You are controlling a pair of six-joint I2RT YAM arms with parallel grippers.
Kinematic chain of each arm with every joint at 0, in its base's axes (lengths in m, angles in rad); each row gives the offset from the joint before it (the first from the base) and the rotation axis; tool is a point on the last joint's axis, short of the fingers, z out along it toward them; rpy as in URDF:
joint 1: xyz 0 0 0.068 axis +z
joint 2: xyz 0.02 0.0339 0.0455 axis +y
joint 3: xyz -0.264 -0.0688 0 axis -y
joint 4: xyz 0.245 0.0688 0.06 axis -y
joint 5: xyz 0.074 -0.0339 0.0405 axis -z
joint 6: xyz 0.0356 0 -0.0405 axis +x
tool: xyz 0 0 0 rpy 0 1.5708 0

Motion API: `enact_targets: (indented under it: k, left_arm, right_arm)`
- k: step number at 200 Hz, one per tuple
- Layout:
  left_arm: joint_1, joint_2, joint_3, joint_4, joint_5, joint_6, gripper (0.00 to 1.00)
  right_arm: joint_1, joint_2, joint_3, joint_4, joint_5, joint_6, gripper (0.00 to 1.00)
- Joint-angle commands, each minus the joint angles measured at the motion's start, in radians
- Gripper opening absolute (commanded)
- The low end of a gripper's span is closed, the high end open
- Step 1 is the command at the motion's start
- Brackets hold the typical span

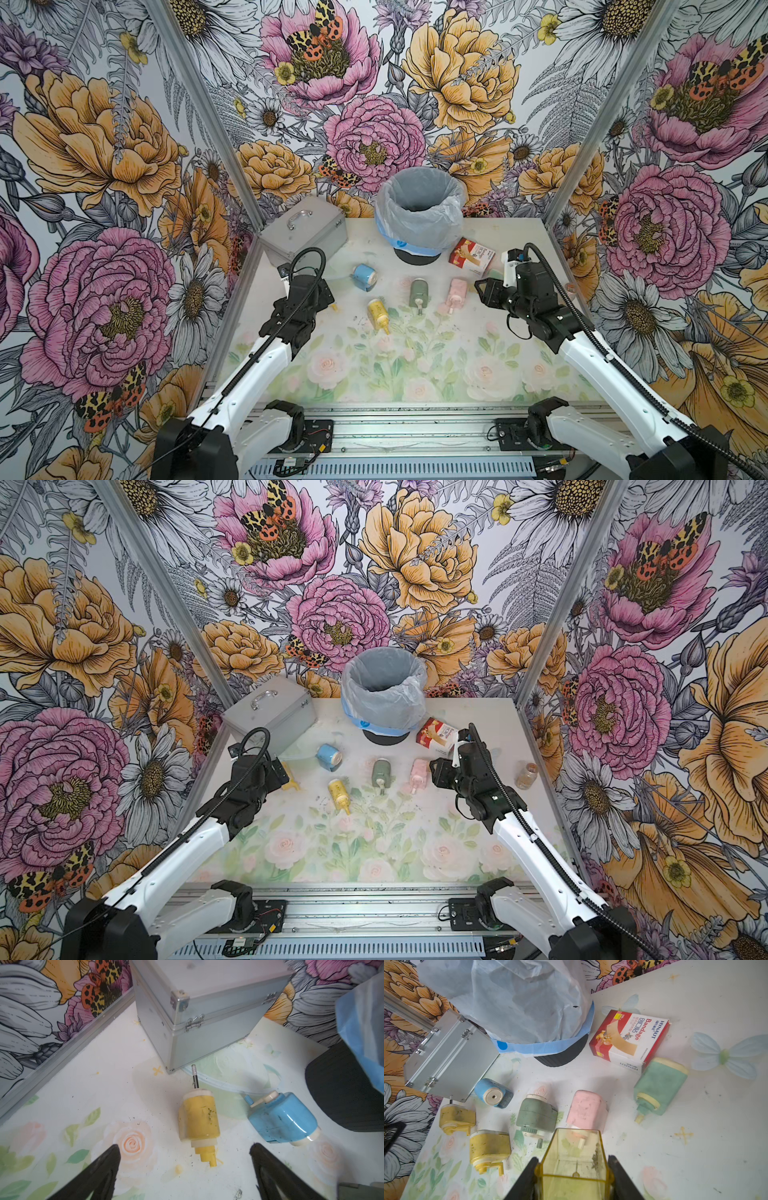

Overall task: Take out the pencil sharpener tray and clean the shavings
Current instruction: Place the container at the center of the board.

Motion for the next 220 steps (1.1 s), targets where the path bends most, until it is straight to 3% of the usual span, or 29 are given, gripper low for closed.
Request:
enact_targets:
  k: [1,35,75,220]
  left_arm:
    - [-0.029,-0.055,-0.017,0.0,-0.032,0.049,0.99]
    - [-0.038,-0.094,-0.026,0.003,-0.017,0.065,0.98]
    - [-0.04,-0.151,-0.093,0.117,0.053,0.062,0.99]
    - [-0.049,-0.08,-0.095,0.274,0.206,0.032,0.99]
  right_arm:
    - [0.023,-0.042,-0.039,0.002,0.106,-0.002,0.14]
    - [0.055,-0.149,-0.137,0.015,0.227,0.016,0.14]
    - [0.072,-0.255,-0.241,0.053,0.285,0.051,0.13]
    - [0.093,-0.282,-0.506,0.266,0.469,0.177,0.13]
